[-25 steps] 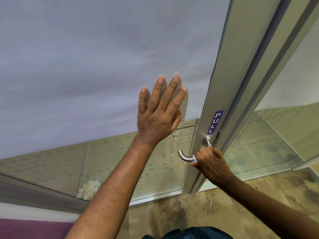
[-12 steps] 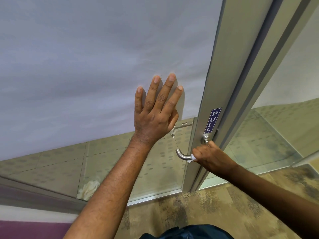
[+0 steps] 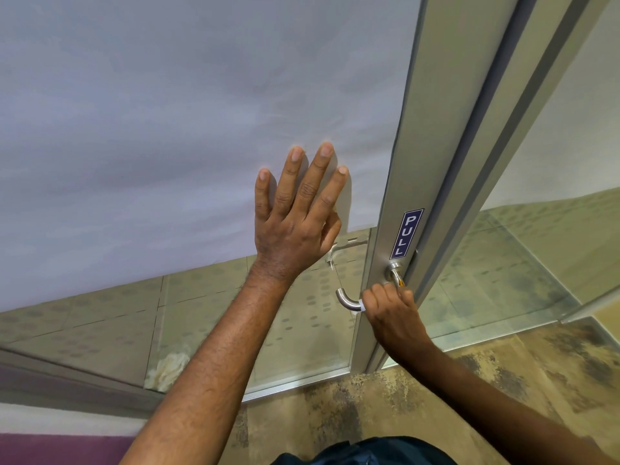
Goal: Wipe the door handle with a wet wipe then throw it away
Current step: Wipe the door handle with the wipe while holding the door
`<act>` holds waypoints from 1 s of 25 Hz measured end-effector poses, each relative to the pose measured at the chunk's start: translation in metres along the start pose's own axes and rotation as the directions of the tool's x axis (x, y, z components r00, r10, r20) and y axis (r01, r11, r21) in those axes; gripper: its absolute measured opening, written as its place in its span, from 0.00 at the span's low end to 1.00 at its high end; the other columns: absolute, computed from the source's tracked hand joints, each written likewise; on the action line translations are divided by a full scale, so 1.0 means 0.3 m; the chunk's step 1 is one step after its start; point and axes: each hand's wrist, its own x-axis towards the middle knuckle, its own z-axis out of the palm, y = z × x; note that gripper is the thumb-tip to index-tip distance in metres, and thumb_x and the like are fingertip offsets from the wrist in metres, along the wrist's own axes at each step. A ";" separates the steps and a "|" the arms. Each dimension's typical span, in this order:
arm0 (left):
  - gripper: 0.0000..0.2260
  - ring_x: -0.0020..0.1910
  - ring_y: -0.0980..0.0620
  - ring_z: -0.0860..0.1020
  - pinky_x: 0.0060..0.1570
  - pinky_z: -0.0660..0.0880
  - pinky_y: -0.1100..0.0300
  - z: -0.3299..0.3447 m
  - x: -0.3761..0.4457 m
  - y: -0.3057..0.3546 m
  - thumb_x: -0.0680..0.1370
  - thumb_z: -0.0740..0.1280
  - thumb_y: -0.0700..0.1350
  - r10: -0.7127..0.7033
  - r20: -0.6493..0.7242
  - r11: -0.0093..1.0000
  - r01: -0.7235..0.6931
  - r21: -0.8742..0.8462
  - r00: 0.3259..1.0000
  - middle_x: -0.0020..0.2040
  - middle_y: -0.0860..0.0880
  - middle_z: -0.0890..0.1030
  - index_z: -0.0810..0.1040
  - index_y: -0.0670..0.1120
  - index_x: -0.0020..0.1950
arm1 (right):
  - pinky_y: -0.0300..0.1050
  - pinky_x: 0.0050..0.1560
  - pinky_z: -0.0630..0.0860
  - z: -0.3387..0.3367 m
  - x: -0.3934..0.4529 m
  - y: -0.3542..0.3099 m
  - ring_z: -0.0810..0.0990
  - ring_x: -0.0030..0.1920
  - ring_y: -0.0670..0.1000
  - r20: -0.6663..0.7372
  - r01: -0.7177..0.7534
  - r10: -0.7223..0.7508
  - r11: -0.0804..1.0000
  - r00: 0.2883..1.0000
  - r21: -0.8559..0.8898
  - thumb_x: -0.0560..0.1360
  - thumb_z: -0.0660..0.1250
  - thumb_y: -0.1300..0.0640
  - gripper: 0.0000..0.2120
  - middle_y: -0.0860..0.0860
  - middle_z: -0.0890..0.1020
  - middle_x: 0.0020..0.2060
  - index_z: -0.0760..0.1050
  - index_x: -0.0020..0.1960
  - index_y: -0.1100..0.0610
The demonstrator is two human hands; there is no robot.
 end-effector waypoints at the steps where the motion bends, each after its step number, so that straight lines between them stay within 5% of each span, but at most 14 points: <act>1: 0.28 0.88 0.45 0.46 0.86 0.39 0.41 -0.001 0.000 0.001 0.82 0.65 0.47 0.000 -0.003 1.000 0.000 0.000 1.000 0.88 0.48 0.57 0.67 0.51 0.83 | 0.50 0.42 0.70 0.004 0.000 -0.012 0.76 0.39 0.56 -0.001 -0.008 0.008 1.000 1.000 0.005 0.77 0.62 0.62 0.03 0.54 0.78 0.38 0.73 0.47 0.55; 4: 0.28 0.88 0.46 0.46 0.86 0.40 0.41 0.000 0.002 0.002 0.81 0.66 0.47 0.000 -0.020 1.000 0.000 0.004 1.000 0.88 0.50 0.53 0.68 0.51 0.83 | 0.51 0.43 0.70 0.009 0.004 -0.036 0.74 0.39 0.55 -0.013 -0.013 0.013 1.000 1.000 0.017 0.81 0.62 0.58 0.03 0.54 0.78 0.39 0.71 0.49 0.55; 9: 0.28 0.88 0.46 0.46 0.86 0.40 0.42 -0.003 0.003 0.006 0.81 0.66 0.47 -0.014 -0.017 1.000 0.014 -0.002 1.000 0.84 0.46 0.64 0.69 0.51 0.82 | 0.52 0.44 0.74 -0.043 0.044 -0.130 0.75 0.36 0.54 0.039 -0.073 0.072 0.997 0.997 0.009 0.85 0.55 0.45 0.19 0.53 0.78 0.37 0.76 0.50 0.57; 15: 0.29 0.88 0.47 0.44 0.86 0.40 0.42 -0.012 0.008 0.005 0.80 0.67 0.46 -0.021 -0.016 1.000 0.021 0.001 1.000 0.83 0.46 0.65 0.68 0.51 0.82 | 0.54 0.49 0.70 -0.067 0.123 -0.197 0.73 0.31 0.53 0.153 -0.214 0.210 0.977 0.966 0.008 0.85 0.50 0.44 0.22 0.51 0.76 0.31 0.76 0.46 0.55; 18: 0.29 0.88 0.48 0.44 0.86 0.40 0.43 -0.014 0.010 0.006 0.80 0.68 0.47 -0.019 -0.011 1.000 0.019 0.000 1.000 0.83 0.46 0.65 0.68 0.51 0.82 | 0.54 0.50 0.73 -0.028 0.026 -0.128 0.77 0.40 0.55 -0.041 -0.083 0.086 0.994 0.995 0.074 0.86 0.53 0.46 0.17 0.52 0.80 0.40 0.76 0.52 0.55; 21: 0.29 0.88 0.48 0.43 0.86 0.39 0.43 -0.015 0.011 0.004 0.80 0.68 0.47 -0.018 -0.006 1.000 0.018 0.000 1.000 0.83 0.46 0.64 0.68 0.51 0.82 | 0.53 0.55 0.68 0.011 -0.052 -0.008 0.79 0.52 0.54 -0.056 0.028 -0.022 0.995 0.998 0.100 0.84 0.54 0.46 0.15 0.51 0.81 0.51 0.74 0.61 0.52; 25: 0.30 0.88 0.47 0.44 0.86 0.39 0.42 -0.014 0.007 0.004 0.80 0.68 0.47 -0.010 0.005 1.000 0.010 0.013 1.000 0.85 0.47 0.60 0.67 0.51 0.83 | 0.55 0.61 0.65 0.047 -0.112 0.066 0.71 0.67 0.57 -0.123 -0.020 0.038 0.990 0.992 0.139 0.85 0.50 0.45 0.22 0.53 0.74 0.65 0.73 0.71 0.51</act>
